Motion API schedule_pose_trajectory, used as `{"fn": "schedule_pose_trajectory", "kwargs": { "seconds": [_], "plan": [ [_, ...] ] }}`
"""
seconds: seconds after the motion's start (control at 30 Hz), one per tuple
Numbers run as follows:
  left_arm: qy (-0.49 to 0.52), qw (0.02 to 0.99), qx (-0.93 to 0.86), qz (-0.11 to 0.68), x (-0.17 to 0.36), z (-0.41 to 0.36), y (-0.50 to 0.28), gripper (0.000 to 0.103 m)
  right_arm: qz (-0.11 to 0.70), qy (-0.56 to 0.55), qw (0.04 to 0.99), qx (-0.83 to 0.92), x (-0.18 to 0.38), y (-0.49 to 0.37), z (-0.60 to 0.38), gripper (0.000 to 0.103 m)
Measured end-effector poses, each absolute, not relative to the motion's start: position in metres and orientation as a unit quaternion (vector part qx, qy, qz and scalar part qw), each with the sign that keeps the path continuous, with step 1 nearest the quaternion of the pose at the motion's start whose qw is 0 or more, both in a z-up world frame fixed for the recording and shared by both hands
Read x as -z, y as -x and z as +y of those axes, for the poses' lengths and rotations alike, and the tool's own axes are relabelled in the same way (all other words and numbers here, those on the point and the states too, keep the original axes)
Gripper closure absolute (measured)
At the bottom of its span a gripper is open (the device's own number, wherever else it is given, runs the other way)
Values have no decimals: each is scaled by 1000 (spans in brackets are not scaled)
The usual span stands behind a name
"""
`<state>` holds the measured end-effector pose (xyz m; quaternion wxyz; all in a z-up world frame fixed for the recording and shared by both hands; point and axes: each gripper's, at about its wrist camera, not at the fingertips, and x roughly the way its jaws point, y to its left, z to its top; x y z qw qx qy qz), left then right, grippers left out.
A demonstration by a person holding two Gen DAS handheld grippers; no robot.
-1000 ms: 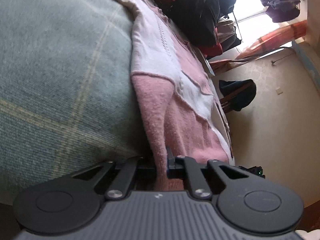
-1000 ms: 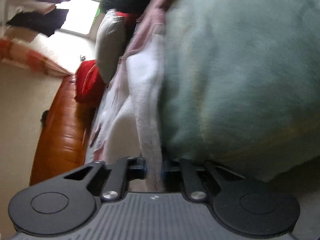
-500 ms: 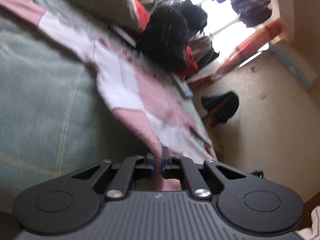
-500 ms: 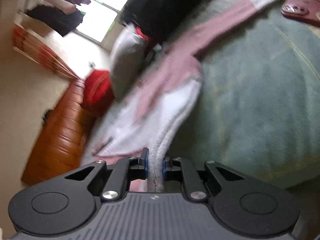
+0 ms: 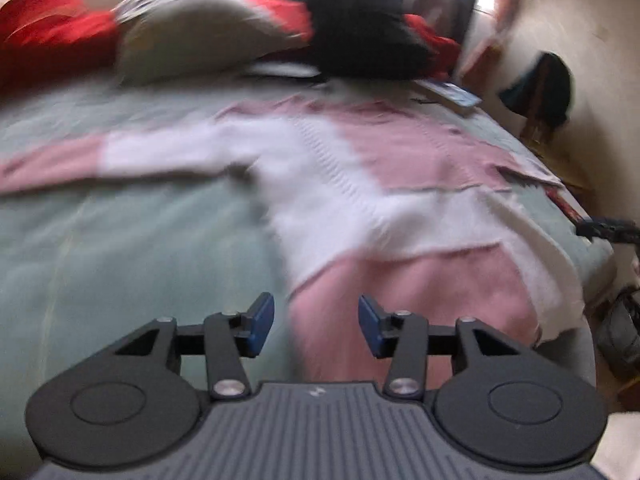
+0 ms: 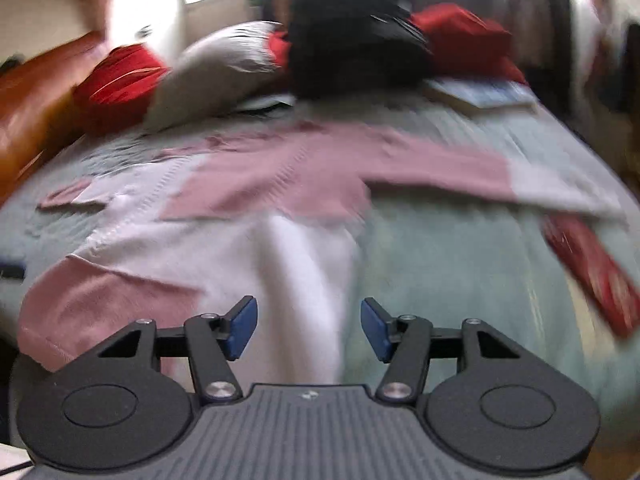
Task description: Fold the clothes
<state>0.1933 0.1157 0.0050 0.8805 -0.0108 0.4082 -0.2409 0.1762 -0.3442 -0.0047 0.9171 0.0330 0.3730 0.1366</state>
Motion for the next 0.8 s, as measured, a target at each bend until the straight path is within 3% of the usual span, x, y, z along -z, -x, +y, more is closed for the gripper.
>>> {"fn": "schedule_pose_trajectory", "kwargs": {
  "seconds": [0.13,0.33,0.47,0.57,0.6,0.63,0.67,0.7,0.8],
  "plan": [
    [51,867,245,431,5,92,-250,53,382,-57,908,-161,6,-224,-339,40],
    [103,866,174,458,48,114,-302,59,409,-132,895,-115,38,-261,-389,41],
    [141,860,191,451,68,119,-317,58,423,-189,880,-100,75,-283,-410,50],
    [139,861,203,445,72,112,-322,59,412,-212,878,-120,84,-291,-411,50],
    [134,862,206,444,72,110,-322,64,409,-214,877,-130,84,-292,-409,52],
    [130,864,203,442,71,108,-323,69,411,-212,876,-137,84,-294,-406,60],
    [125,866,201,442,70,107,-323,84,413,-210,875,-143,84,-296,-402,80],
    [120,868,195,440,70,107,-323,94,415,-199,876,-142,84,-297,-399,87],
    [126,874,182,432,66,113,-328,98,419,-178,880,-139,84,-299,-392,90]
  ]
}}
